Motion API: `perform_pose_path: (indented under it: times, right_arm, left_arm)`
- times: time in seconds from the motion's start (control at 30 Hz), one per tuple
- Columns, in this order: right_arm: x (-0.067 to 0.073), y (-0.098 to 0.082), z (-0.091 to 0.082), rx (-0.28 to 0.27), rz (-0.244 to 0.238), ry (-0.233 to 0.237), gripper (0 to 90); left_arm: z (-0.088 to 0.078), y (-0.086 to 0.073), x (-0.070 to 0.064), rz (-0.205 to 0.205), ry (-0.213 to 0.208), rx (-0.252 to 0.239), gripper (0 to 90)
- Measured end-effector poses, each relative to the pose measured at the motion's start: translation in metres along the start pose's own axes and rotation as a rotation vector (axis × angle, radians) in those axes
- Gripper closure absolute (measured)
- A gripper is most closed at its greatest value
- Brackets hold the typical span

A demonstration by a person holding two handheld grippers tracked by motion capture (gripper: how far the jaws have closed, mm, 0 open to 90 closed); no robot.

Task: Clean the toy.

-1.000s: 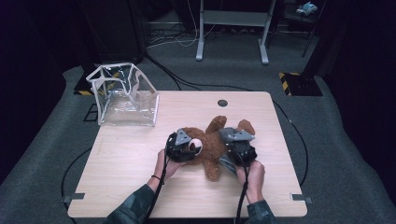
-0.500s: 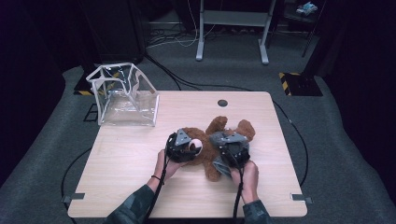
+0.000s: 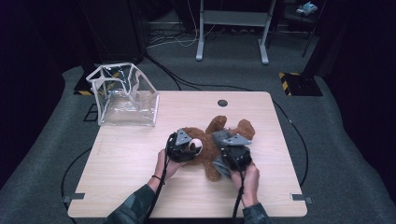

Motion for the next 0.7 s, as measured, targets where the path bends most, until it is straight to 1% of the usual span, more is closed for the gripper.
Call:
perform_pose_path:
  times: [0.03, 0.07, 0.1, 0.13, 0.17, 0.2, 0.23, 0.3, 0.33, 0.4, 0.47, 0.53, 0.57, 0.6, 0.63, 0.67, 0.7]
  right_arm:
    - [0.011, 0.003, 0.005, 0.004, -0.017, 0.018, 74.8]
    - [0.021, 0.004, 0.012, 0.020, -0.027, 0.031, 74.7]
    - [0.028, 0.003, 0.019, 0.039, -0.030, 0.043, 74.7]
    - [0.032, 0.001, 0.027, 0.058, -0.036, 0.041, 74.7]
    - [0.033, -0.004, 0.034, 0.067, -0.055, 0.025, 74.9]
    - [0.032, -0.007, 0.036, 0.066, -0.053, 0.022, 75.3]
    - [0.028, -0.010, 0.036, 0.053, -0.045, 0.025, 75.5]
    - [0.022, -0.013, 0.033, 0.046, -0.031, 0.025, 75.7]
    - [0.018, -0.014, 0.030, 0.053, -0.030, 0.016, 75.7]
    - [0.008, -0.019, 0.024, 0.059, -0.013, -0.010, 75.7]
    - [-0.007, -0.025, 0.019, 0.058, 0.003, -0.038, 75.6]
    - [-0.024, -0.032, 0.015, 0.063, 0.035, -0.070, 75.5]
    - [-0.032, -0.035, 0.013, 0.065, 0.060, -0.082, 75.5]
    - [-0.038, -0.038, 0.012, 0.064, 0.070, -0.088, 75.4]
    - [-0.043, -0.039, 0.010, 0.066, 0.081, -0.096, 75.3]
    - [-0.045, -0.039, 0.008, 0.065, 0.091, -0.104, 75.2]
    - [-0.046, -0.037, 0.006, 0.052, 0.089, -0.101, 75.1]
  left_arm:
    - [0.000, 0.000, 0.001, 0.006, -0.003, 0.007, 47.6]
    - [-0.001, 0.000, 0.001, 0.010, -0.005, 0.014, 47.6]
    - [-0.001, 0.000, 0.001, 0.005, -0.008, 0.011, 47.6]
    - [-0.001, 0.001, 0.002, 0.001, -0.015, 0.021, 47.6]
    - [0.000, 0.001, 0.003, -0.005, -0.019, 0.023, 47.7]
    - [0.000, 0.003, 0.005, -0.008, -0.034, 0.040, 47.7]
    - [0.000, 0.004, 0.006, -0.007, -0.040, 0.053, 47.7]
    - [0.002, 0.007, 0.008, -0.018, -0.048, 0.067, 47.7]
    - [0.003, 0.009, 0.010, -0.021, -0.051, 0.075, 47.7]
    - [0.005, 0.012, 0.013, -0.039, -0.068, 0.087, 47.7]
    - [0.007, 0.014, 0.017, -0.059, -0.086, 0.101, 47.7]
    - [0.009, 0.016, 0.021, -0.078, -0.111, 0.117, 47.7]
    - [0.010, 0.017, 0.022, -0.081, -0.116, 0.119, 47.7]
    - [0.011, 0.019, 0.024, -0.081, -0.119, 0.127, 47.7]
    - [0.012, 0.019, 0.025, -0.090, -0.129, 0.135, 47.8]
    - [0.013, 0.021, 0.026, -0.088, -0.128, 0.137, 47.8]
    - [0.013, 0.021, 0.028, -0.092, -0.132, 0.143, 47.8]
Point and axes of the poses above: each handheld gripper's, and its own axes: z roughly forward along the jaws, y roughly out of its top, x roughly to its left, the point moved 4 cm from there along z, roughly forward along the jaws, and after that the axes turned 1 degree about -y, right-handed, at the moved point
